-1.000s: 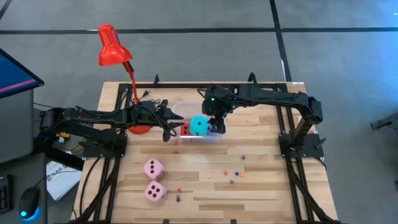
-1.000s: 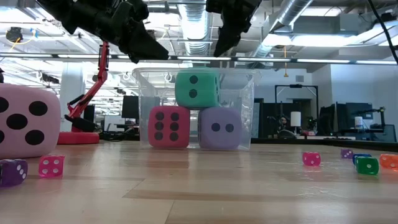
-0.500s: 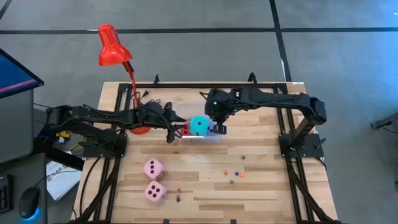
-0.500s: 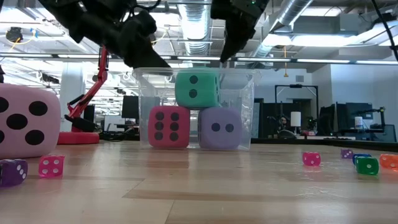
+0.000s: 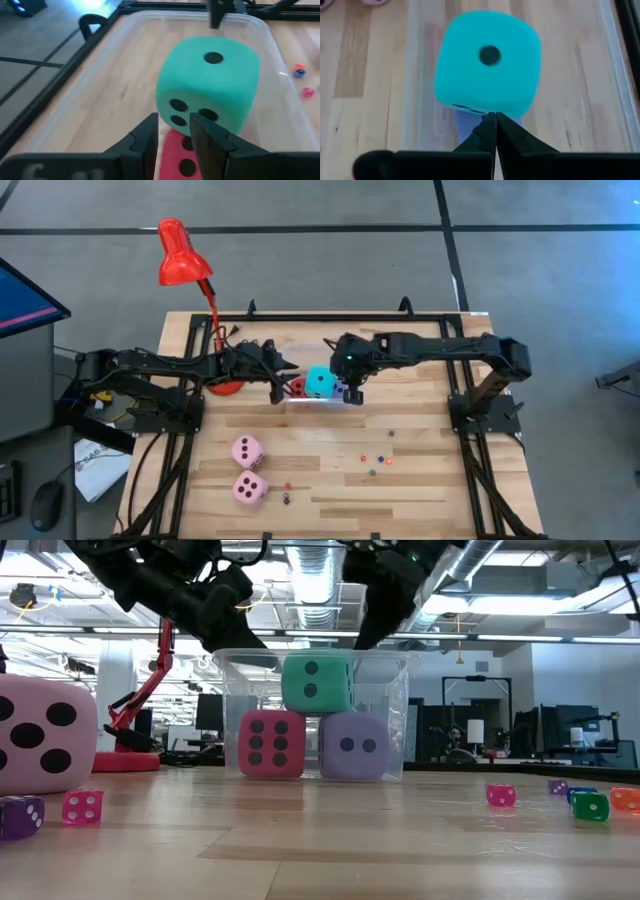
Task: Pick & Place Dice
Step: Put the large blue die into the transparent bin
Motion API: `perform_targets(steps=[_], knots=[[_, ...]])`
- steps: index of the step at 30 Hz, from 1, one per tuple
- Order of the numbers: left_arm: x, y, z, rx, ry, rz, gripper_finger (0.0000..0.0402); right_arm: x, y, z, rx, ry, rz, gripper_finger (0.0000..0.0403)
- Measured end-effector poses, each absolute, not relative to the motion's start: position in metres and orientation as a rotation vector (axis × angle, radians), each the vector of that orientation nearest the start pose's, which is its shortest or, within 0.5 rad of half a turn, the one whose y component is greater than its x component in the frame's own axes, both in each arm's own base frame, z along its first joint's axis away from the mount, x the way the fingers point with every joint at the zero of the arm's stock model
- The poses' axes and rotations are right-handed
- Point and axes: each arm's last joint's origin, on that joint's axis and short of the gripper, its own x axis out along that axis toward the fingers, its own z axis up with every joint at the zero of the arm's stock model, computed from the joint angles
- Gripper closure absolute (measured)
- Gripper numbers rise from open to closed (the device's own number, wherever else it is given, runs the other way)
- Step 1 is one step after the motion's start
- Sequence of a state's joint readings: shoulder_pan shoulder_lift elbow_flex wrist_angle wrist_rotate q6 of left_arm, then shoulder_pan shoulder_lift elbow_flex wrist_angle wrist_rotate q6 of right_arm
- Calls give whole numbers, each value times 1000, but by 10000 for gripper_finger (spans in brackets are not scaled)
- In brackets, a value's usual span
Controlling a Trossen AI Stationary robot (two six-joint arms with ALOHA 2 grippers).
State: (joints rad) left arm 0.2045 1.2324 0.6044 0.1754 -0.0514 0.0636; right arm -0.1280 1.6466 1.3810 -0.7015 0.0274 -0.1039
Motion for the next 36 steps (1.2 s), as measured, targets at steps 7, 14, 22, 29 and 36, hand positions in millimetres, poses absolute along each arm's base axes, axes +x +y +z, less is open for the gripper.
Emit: perform_targets(steps=[7, 14, 22, 29, 36], knots=[[248, 53, 213, 23, 467, 219, 300, 315, -48, 269, 15, 813, -153, 402], [251, 53, 210, 22, 463, 216, 300, 305, -41, 245, 32, 702, -153, 402], [260, 54, 203, 21, 450, 177, 300, 311, -41, 231, 51, 710, -185, 403], [264, 54, 200, 23, 440, 178, 300, 312, -40, 232, 50, 693, -179, 403], [263, 54, 203, 24, 426, 178, 300, 315, -38, 235, 48, 659, -169, 403]])
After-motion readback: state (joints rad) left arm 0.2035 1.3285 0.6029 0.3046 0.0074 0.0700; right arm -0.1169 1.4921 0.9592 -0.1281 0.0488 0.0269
